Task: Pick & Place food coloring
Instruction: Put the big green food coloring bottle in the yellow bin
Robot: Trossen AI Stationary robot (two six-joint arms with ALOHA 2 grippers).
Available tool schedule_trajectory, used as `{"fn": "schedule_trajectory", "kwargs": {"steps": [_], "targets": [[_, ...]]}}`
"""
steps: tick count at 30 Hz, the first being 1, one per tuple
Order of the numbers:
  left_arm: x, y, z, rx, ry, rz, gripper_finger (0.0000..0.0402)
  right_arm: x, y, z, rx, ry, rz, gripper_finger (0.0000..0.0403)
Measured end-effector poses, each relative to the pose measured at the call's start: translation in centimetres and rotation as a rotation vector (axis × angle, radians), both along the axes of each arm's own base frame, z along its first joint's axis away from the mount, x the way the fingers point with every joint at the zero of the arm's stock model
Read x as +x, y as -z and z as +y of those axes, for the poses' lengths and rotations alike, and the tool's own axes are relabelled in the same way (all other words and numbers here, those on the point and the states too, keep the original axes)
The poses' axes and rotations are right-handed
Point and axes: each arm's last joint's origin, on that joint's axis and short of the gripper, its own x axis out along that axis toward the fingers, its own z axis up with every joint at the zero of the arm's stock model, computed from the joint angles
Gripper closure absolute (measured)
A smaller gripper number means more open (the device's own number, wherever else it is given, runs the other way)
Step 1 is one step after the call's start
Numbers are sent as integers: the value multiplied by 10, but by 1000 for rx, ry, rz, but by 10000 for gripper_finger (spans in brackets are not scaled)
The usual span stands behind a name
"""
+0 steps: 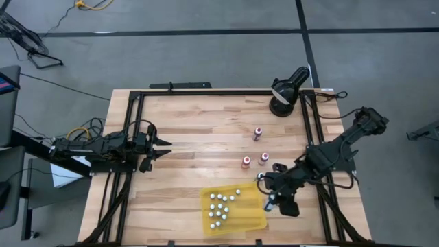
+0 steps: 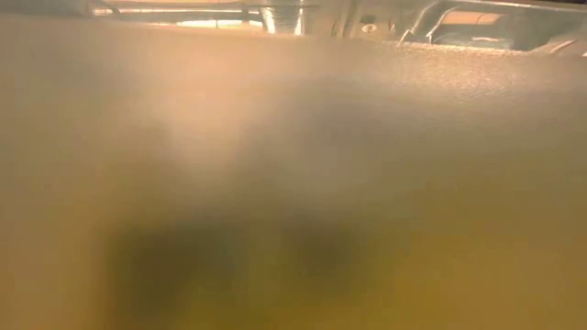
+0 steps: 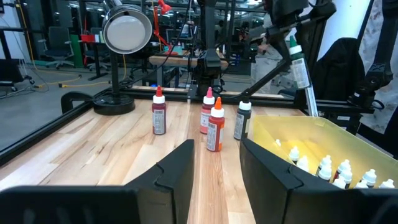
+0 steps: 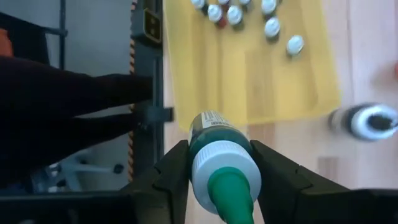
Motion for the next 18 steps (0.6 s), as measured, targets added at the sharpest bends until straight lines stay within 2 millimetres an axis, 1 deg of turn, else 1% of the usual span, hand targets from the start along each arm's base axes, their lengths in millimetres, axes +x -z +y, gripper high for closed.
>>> {"fn": "schedule_trajectory", "kwargs": {"steps": [7,10,18], "targets": [[0,0,0,0,0,0,281,30,-5,4,-70,-100,-71,272],[0,0,0,0,0,0,281,40,-6,4,-120,-120,-103,273],[0,0,0,0,0,0,281,56,7,3,-279,-162,-83,272]]}}
